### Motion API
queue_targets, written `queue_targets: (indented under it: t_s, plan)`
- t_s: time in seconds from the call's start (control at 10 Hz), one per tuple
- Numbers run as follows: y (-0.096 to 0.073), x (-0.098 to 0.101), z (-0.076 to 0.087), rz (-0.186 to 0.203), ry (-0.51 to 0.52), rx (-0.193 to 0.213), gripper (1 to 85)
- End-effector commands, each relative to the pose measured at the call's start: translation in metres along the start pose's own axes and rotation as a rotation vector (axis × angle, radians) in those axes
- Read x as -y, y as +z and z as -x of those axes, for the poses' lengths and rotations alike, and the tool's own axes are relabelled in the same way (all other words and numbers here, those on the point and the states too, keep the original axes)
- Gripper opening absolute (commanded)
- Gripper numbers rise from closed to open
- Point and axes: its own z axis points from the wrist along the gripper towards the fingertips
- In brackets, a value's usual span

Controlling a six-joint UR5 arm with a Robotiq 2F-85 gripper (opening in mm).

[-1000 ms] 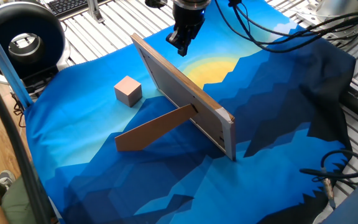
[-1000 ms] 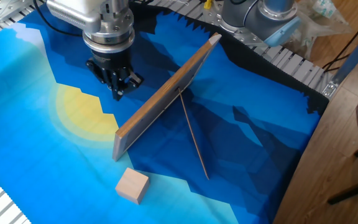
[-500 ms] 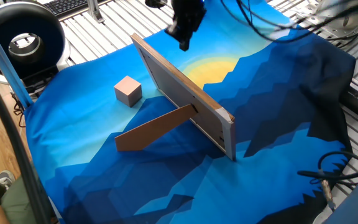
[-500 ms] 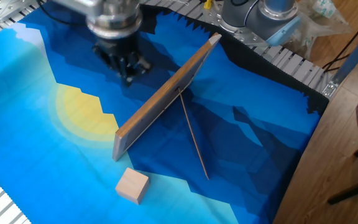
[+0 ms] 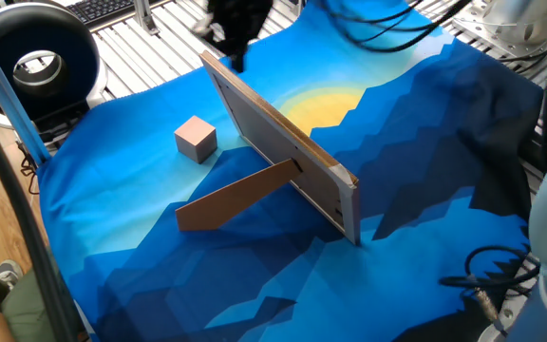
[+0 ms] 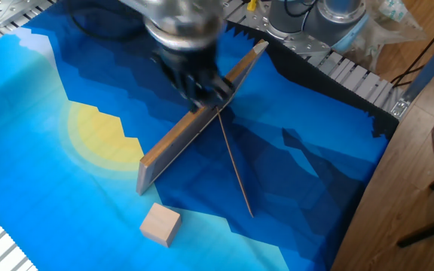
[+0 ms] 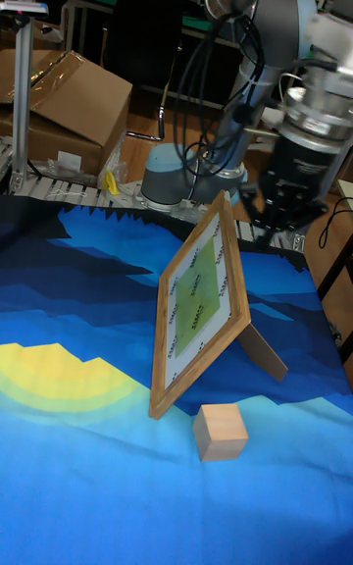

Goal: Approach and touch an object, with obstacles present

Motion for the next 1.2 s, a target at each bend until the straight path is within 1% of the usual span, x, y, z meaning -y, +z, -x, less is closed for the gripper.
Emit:
queue_targets:
  t_s: [0.0,0.1,0.3,0.4,0.6,0.7,0.9,1.0,1.1]
  plan:
    - [0.019,-0.056,0.017,0.025,0.048,0.034,1.0]
    - [0.032,-0.064,0.026,0.028,0.053,0.048,1.0]
    - [0.069,-0.072,0.051,0.017,0.054,0.081,1.0]
    - [0.088,-0.073,0.064,0.013,0.049,0.103,1.0]
    - [0.12,-0.074,0.082,0.008,0.049,0.137,1.0]
    - [0.13,-0.073,0.086,0.003,0.049,0.147,1.0]
    - [0.14,-0.073,0.09,0.001,0.047,0.161,1.0]
    - [0.14,-0.07,0.089,-0.009,0.046,0.158,1.0]
    - [0.141,-0.065,0.085,-0.029,0.045,0.141,1.0]
